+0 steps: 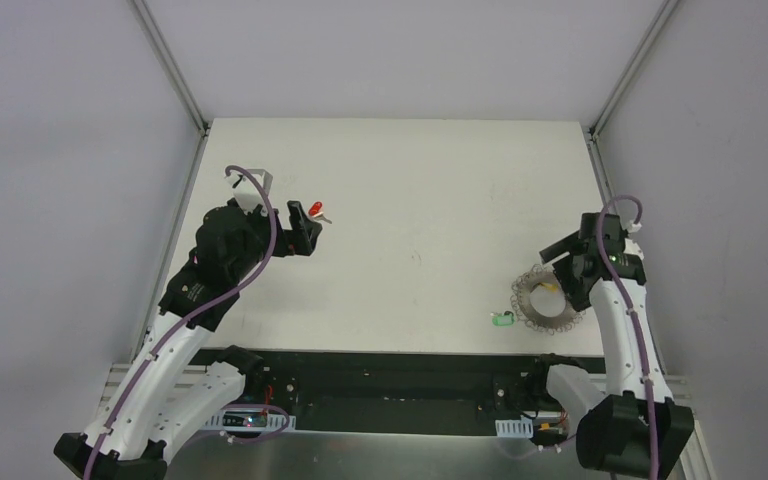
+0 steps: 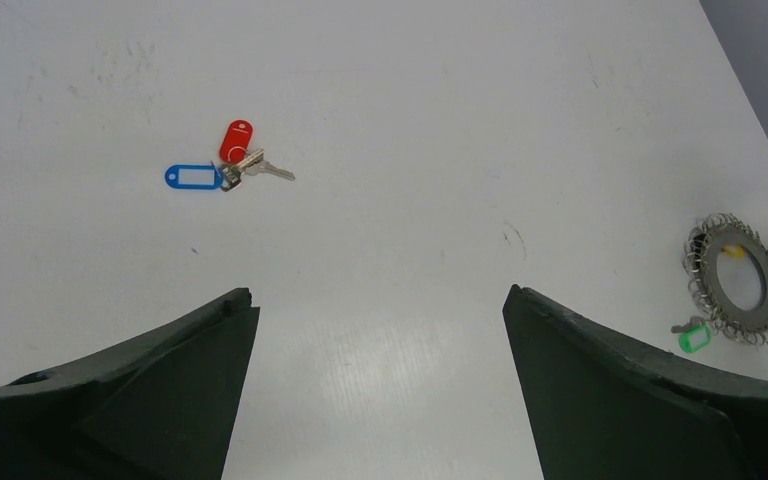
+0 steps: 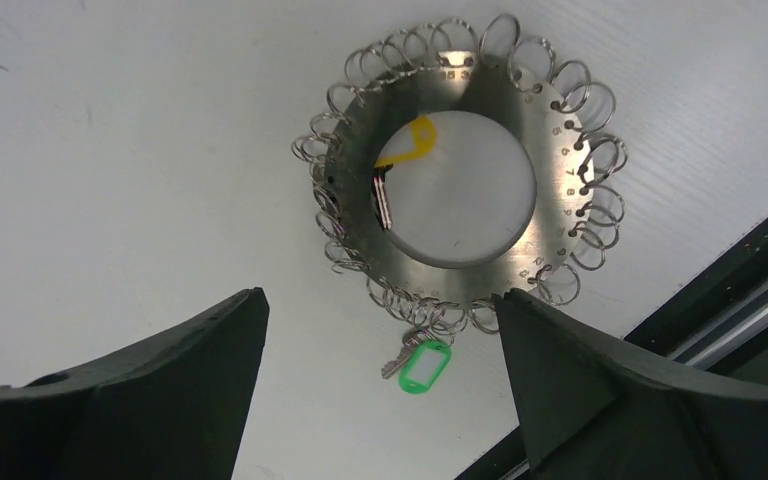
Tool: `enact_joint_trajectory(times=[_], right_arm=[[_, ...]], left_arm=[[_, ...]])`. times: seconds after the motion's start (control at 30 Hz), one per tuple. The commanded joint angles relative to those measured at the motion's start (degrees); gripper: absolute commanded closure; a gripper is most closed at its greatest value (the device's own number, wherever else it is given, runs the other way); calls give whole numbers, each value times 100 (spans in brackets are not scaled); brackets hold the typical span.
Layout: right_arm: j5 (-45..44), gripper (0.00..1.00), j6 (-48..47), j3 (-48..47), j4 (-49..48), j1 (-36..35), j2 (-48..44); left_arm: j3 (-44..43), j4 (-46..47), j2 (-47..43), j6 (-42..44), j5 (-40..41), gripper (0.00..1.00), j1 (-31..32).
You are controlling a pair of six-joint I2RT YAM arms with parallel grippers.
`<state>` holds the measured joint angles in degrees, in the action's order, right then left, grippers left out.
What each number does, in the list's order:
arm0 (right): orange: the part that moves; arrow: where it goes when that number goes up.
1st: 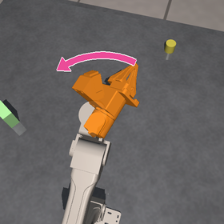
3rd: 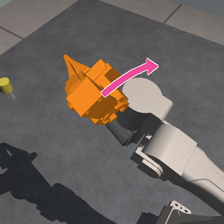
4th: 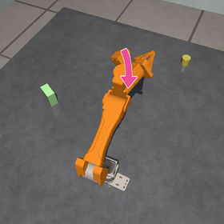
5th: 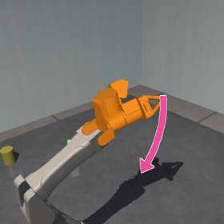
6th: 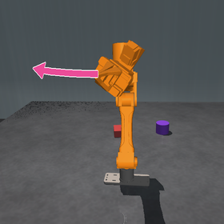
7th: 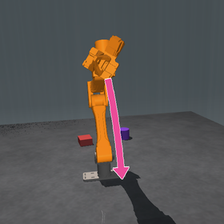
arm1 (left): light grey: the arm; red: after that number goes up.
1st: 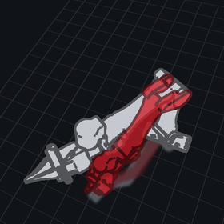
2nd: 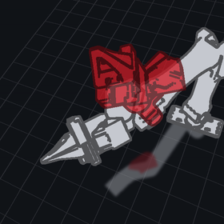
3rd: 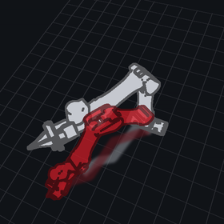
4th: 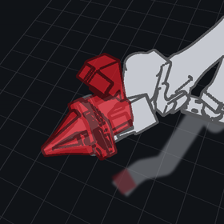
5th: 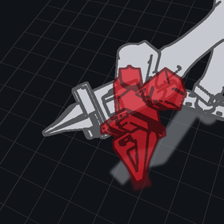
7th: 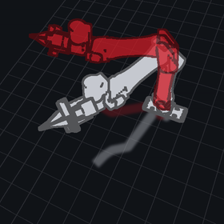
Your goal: Remove the keys from the keyring
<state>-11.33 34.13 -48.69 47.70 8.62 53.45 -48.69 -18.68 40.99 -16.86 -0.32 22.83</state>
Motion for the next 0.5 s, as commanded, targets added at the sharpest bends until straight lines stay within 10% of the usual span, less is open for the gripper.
enact_joint_trajectory(times=[0.0,0.47], right_arm=[[-7,8,579,281,-559,-334,368],[-451,20,1327,-412,-772,-387,2540]], left_arm=[[-1,198,-94,109,-178,1,9],[18,198,-124,64,-211,1,13]])
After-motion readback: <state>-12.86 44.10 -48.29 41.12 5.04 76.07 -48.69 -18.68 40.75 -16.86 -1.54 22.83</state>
